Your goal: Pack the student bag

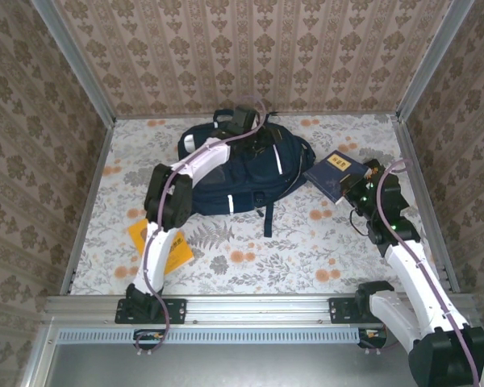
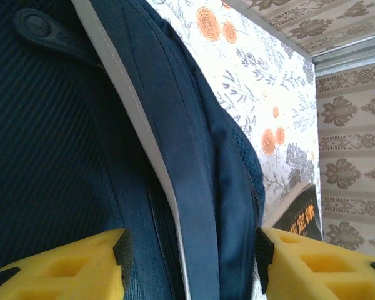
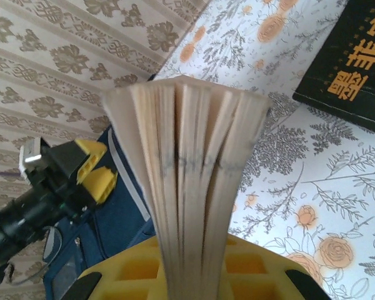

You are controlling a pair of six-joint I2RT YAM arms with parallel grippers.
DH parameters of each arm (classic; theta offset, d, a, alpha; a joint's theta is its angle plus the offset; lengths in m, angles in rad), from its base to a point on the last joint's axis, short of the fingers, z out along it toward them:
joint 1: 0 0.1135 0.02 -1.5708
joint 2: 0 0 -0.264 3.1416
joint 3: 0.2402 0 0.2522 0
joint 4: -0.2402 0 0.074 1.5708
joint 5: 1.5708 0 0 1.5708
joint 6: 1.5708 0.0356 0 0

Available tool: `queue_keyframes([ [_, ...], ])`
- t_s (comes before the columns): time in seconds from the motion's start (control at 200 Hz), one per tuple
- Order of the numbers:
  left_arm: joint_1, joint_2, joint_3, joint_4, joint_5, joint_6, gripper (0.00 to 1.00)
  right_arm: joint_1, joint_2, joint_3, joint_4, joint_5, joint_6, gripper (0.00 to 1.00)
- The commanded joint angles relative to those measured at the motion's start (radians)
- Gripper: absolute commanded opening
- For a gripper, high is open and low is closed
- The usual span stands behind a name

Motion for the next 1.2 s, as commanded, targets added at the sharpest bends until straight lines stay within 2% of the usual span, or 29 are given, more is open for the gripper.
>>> queue_keyframes([
  [0.0,-0.001,0.07,0.097,0.028,0.048,-0.044,0.55,0.003,0.003,-0.007,0.023,0.009,-0.018,0.0],
  [0.2,-0.006,0.156,0.158,0.087,0.076,-0.112,0.47,0.017,0.063,-0.021,0.072,-0.031,0.003,0.0],
  [0.385,-0.005,0.219,0.244,0.054,0.102,-0.116,0.27,0.017,0.105,-0.03,0.094,-0.053,0.007,0.0],
  [0.485,-0.007,0.243,0.282,-0.003,0.088,-0.102,0.21,0.017,0.114,-0.029,0.102,-0.052,0.005,0.0],
  [0.62,-0.007,0.242,0.323,-0.102,0.089,-0.041,0.0,0.017,0.112,-0.01,0.08,-0.039,-0.006,0.0],
  [0.71,0.0,0.198,0.32,-0.178,0.087,0.027,0.0,0.021,0.1,0.021,0.019,-0.003,-0.028,0.0],
  [0.87,0.021,0.077,0.268,-0.266,0.132,0.122,0.0,0.069,0.063,0.094,-0.147,0.17,-0.067,0.0],
  [1.045,0.041,-0.058,0.226,-0.357,0.202,0.19,0.0,0.18,-0.033,0.11,-0.233,0.367,-0.09,0.0],
  [1.195,0.04,-0.157,0.226,-0.452,0.283,0.254,0.0,0.192,-0.089,0.135,-0.276,0.39,-0.097,0.0],
])
